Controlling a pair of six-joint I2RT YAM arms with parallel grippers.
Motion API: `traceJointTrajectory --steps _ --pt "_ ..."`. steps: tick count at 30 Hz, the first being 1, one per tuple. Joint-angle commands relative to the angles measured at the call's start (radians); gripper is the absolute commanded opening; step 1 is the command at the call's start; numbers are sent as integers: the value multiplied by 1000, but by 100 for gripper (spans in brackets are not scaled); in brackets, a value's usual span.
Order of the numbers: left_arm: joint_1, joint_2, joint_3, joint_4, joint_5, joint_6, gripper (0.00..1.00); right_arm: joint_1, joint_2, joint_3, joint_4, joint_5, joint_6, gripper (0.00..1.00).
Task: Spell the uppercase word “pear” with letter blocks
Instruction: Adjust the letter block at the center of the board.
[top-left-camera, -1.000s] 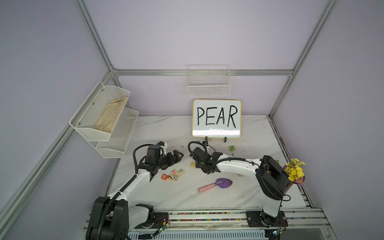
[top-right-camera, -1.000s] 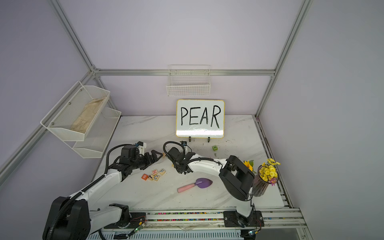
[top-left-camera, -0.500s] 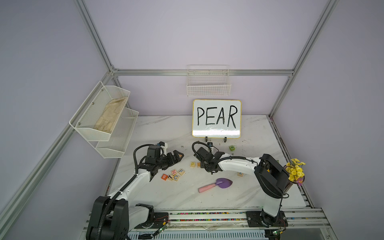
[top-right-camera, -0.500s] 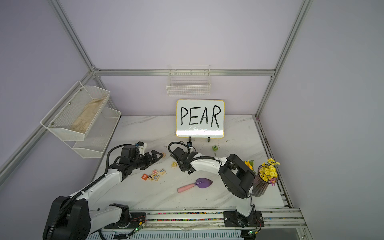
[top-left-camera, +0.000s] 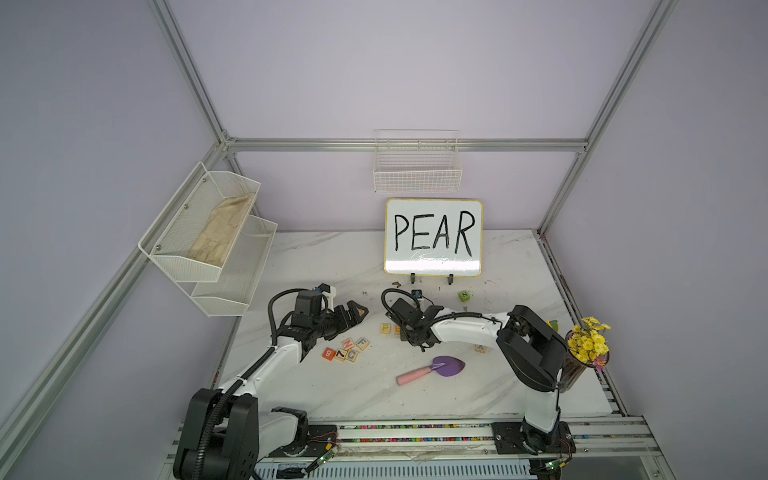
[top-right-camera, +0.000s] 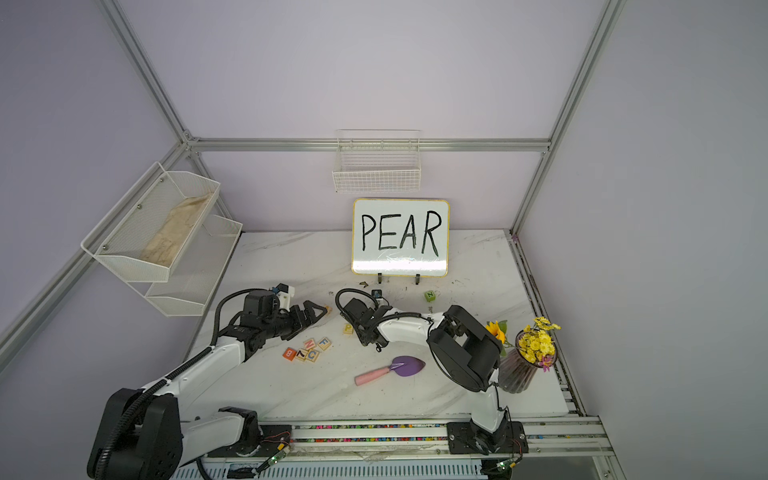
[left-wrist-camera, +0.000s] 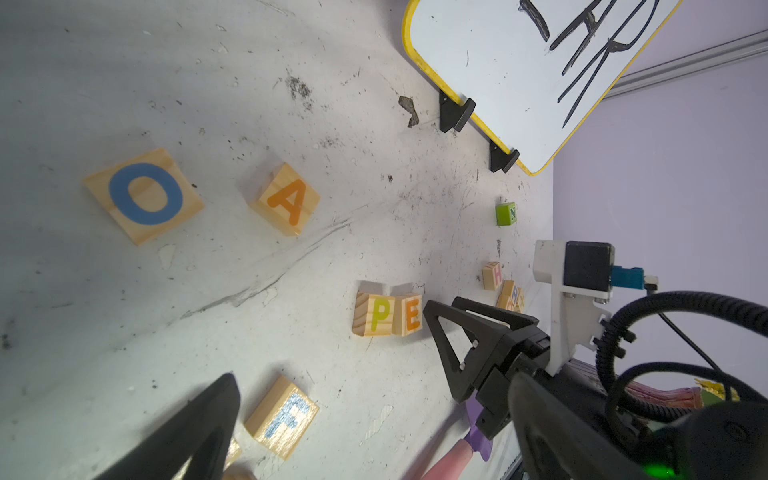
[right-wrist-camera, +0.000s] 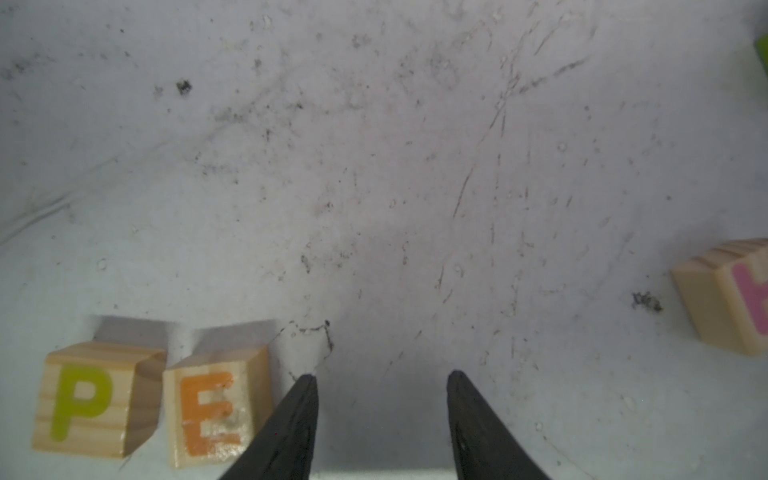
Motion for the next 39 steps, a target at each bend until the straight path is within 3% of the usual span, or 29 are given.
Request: traceJointTrajectory --steps 1,26,39 --pt "9 1 91 28 22 17 100 1 8 -4 25 -13 -10 53" --pt "7 5 92 29 23 20 100 3 30 2 66 -45 -56 53" --pt "-20 -1 113 47 57 41 100 -10 -77 3 -23 50 -49 53"
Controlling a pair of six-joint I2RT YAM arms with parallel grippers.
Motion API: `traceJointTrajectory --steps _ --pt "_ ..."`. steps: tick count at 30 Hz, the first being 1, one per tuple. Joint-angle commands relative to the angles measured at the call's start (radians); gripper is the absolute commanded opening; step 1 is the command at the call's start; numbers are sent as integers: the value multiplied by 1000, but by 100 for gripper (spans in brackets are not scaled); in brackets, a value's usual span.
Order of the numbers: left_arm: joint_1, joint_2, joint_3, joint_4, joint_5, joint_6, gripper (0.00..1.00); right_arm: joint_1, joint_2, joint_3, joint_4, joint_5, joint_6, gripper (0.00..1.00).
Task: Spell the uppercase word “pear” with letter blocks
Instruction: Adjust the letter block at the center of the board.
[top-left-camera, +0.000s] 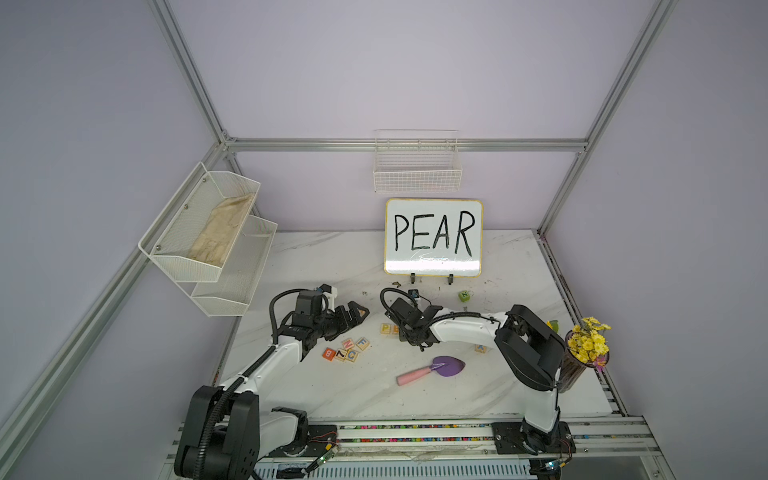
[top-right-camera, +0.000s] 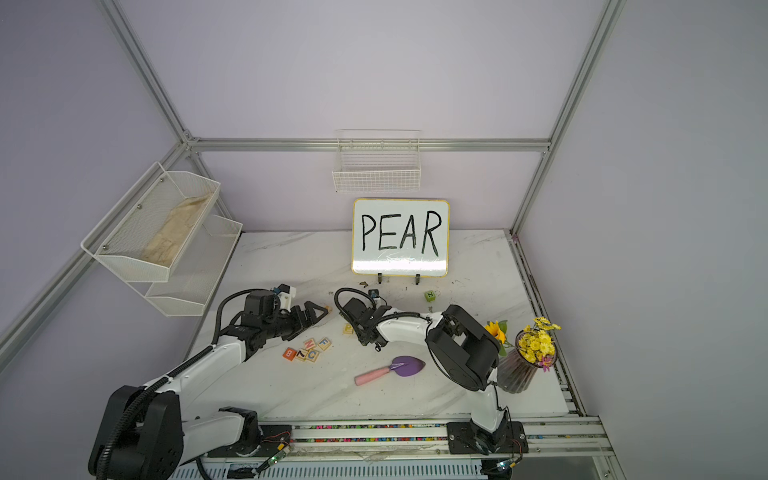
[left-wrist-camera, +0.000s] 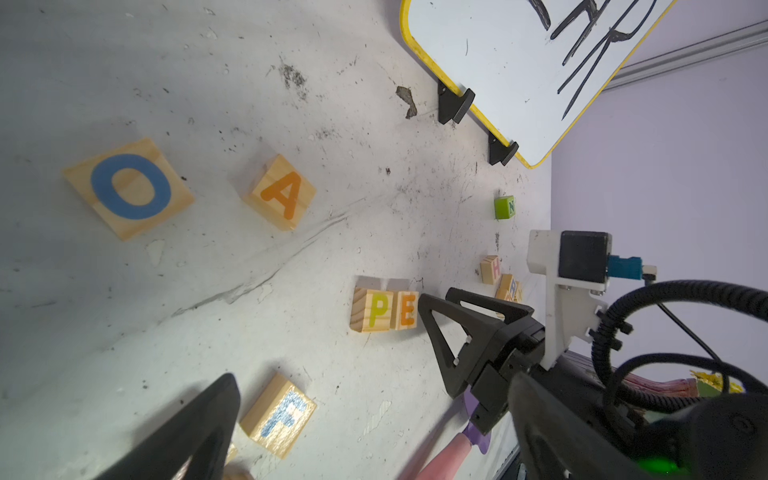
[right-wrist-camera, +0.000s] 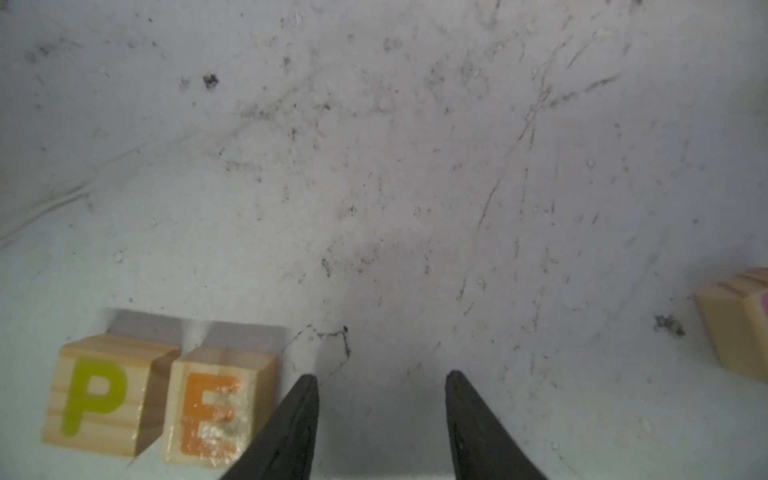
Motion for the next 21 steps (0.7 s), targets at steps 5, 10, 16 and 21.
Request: traceJointTrajectory --steps 5,10,16,21 --pt "-49 0 147 39 7 53 100 -46 -133 -20 -32 54 -6 53" --pt "-76 40 192 39 -11 61 100 -96 -207 -61 -33 72 -12 53" --pt "-132 90 249 37 -49 76 100 -154 -314 -133 -32 101 -22 54" --pt "-189 135 319 7 -100 103 100 -192 -361 -164 -33 104 -49 57"
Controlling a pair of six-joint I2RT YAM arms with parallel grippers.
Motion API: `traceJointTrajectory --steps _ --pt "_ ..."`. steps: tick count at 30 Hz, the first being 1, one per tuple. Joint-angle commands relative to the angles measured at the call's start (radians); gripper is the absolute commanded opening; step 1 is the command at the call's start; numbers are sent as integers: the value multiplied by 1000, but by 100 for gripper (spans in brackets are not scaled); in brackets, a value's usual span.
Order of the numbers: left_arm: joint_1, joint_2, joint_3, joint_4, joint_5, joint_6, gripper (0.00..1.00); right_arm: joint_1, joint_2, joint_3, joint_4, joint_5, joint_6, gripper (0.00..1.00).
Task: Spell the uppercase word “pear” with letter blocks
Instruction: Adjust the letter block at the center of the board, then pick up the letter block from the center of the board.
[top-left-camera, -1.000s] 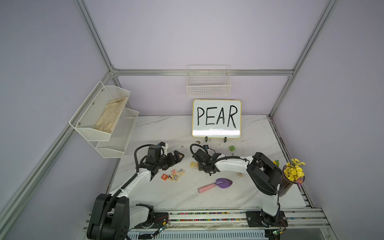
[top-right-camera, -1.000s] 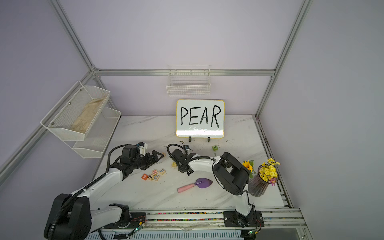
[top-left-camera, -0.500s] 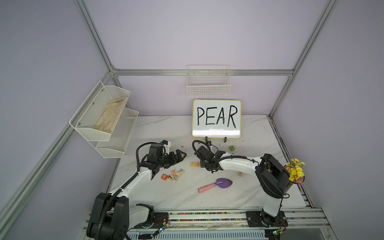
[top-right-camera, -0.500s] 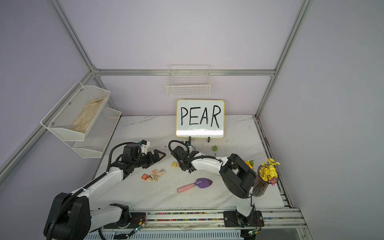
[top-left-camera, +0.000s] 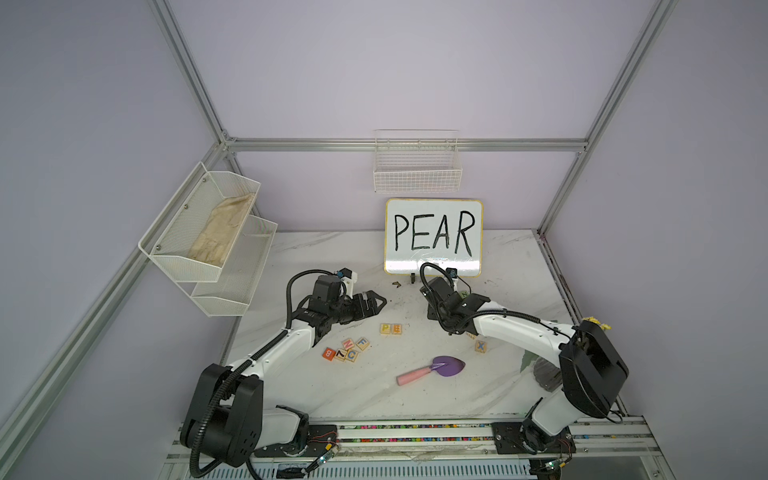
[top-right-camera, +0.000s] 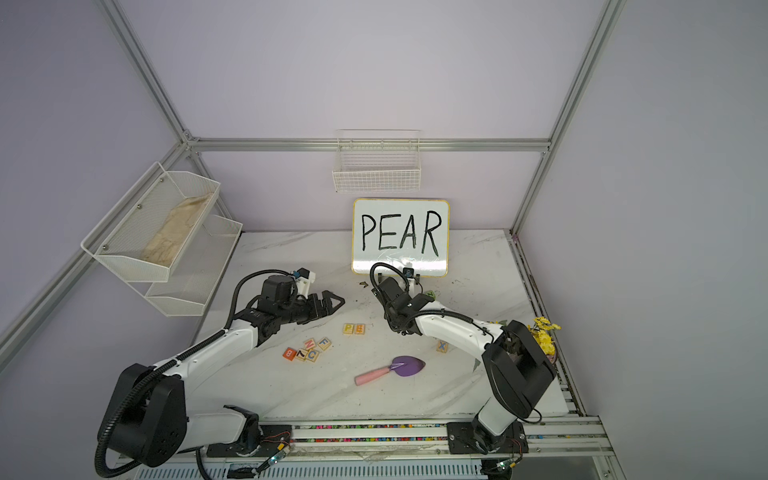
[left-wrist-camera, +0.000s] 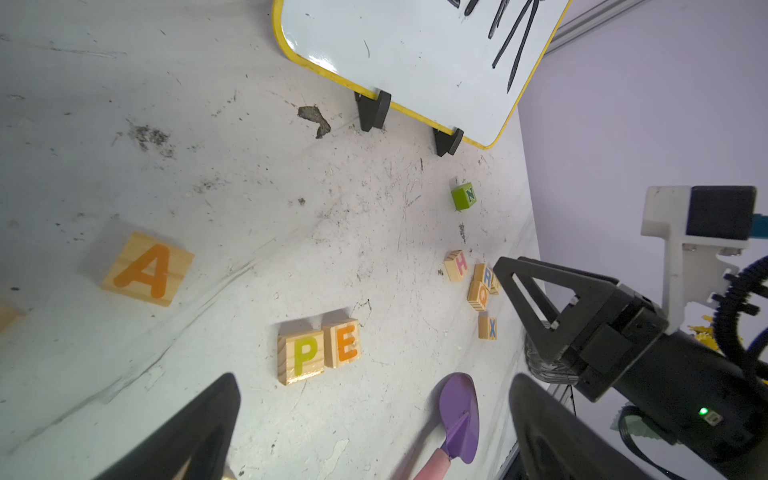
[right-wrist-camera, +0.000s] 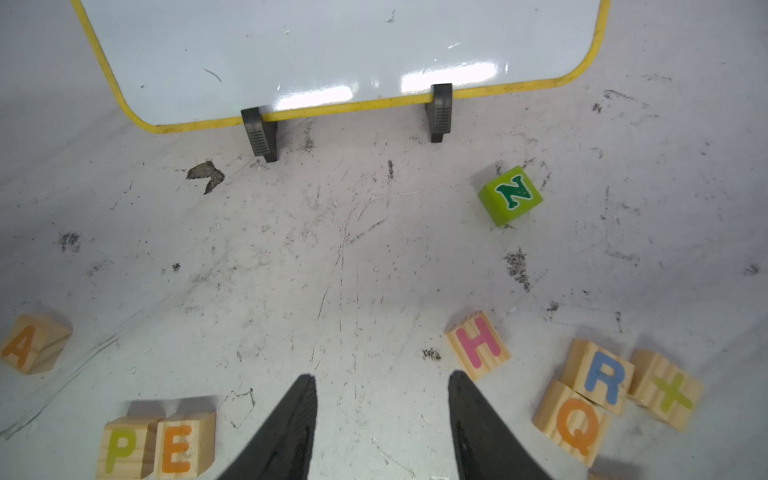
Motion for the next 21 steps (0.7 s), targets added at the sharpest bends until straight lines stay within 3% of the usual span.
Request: traceJointTrajectory --steps 1,21 --pt "-37 20 141 -6 -51 51 100 -17 -37 -21 -26 38 -25 58" --pt "-172 187 366 -130 -255 117 100 -169 -136 -108 -13 26 -91 68"
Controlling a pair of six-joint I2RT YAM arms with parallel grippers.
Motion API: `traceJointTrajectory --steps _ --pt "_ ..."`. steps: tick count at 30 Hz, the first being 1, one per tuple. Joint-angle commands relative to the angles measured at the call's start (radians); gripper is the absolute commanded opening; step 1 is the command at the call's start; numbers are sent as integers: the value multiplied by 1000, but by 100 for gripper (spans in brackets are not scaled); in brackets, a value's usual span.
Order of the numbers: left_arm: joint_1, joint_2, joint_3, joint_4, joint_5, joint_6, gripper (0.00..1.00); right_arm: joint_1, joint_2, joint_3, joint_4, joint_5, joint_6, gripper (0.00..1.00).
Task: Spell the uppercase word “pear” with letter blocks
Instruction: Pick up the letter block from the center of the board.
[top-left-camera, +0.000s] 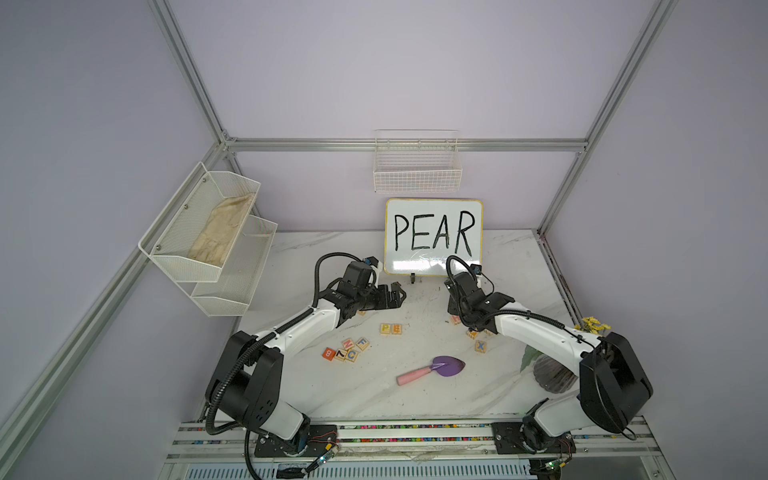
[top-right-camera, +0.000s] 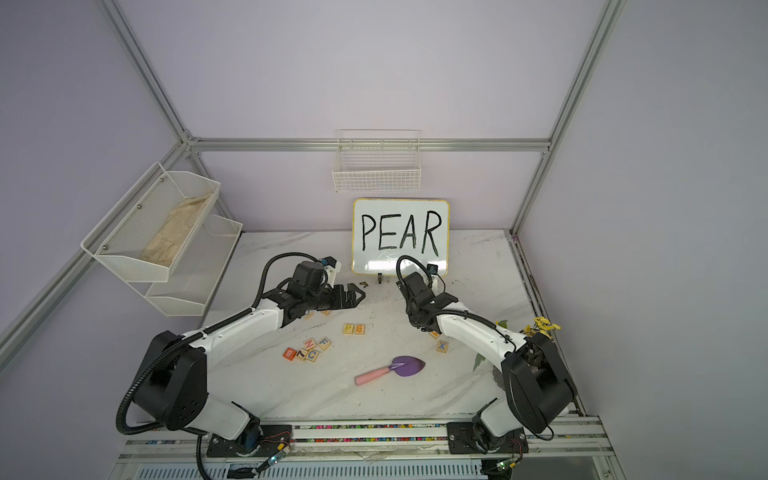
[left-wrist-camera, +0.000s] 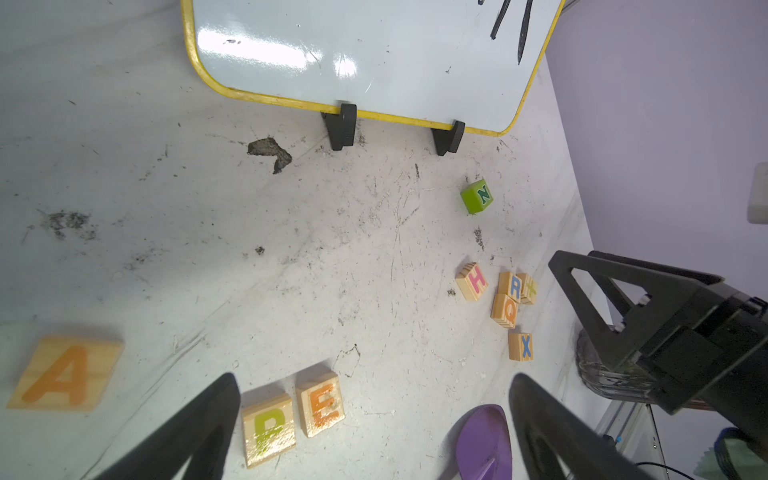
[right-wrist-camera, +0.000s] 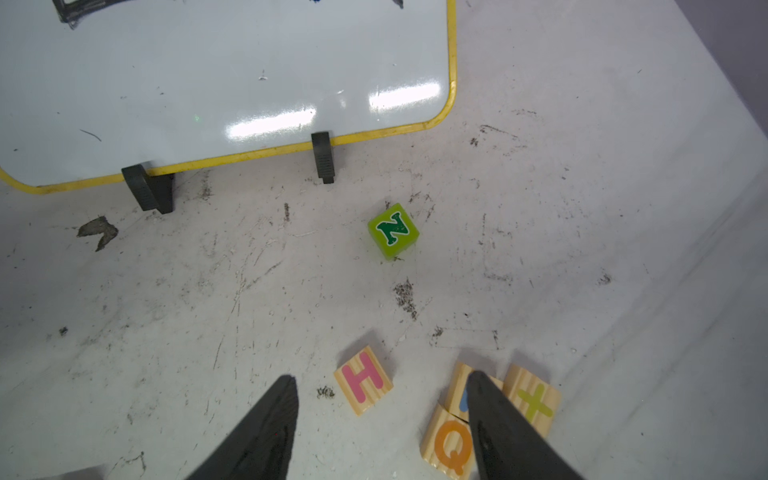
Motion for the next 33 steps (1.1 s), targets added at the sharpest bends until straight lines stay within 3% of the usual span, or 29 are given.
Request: traceJointTrajectory --steps 1,12,21,26,33 --pt "-13 4 131 -40 -70 44 100 -19 -29 -18 -10 -3 -14 68" --pt "-25 22 174 -190 -277 31 100 -28 -33 -44 28 -44 -17 68" --pt "0 -15 143 -277 -430 44 100 -12 91 38 82 -151 13 63" --pt "25 5 141 -307 -430 136 100 64 171 120 111 -155 -1 63" --pt "26 160 263 -456 -552 248 95 148 273 211 160 -202 -19 63"
